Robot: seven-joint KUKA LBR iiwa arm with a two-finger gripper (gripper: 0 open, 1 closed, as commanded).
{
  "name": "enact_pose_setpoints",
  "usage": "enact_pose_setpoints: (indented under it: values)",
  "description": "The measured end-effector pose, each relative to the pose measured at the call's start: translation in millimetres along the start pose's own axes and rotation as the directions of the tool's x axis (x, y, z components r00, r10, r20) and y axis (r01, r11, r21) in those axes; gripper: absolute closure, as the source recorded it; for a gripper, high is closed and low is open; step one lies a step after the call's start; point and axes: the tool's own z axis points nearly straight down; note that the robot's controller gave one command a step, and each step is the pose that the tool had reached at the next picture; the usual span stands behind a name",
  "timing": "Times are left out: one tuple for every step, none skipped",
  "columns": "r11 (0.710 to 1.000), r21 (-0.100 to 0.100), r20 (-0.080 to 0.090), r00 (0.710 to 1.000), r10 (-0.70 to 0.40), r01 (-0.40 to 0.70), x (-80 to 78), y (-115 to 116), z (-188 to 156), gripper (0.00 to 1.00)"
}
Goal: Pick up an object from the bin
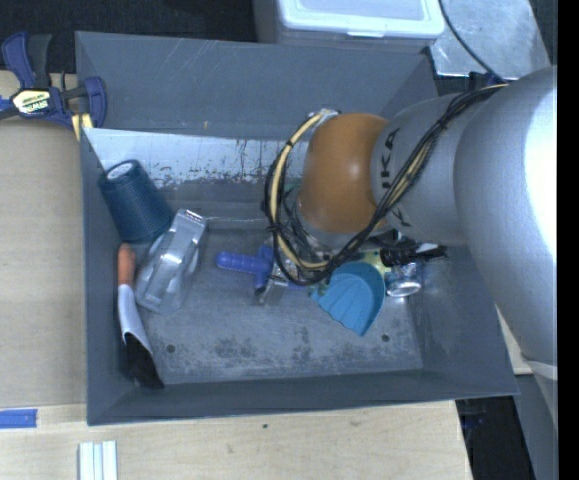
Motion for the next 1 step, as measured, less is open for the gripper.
enact_pose_setpoints:
  values:
    - [1.000, 0.001, -0.004, 1.000, 0.000, 0.000, 0.6, -0.5, -30.7, 1.00]
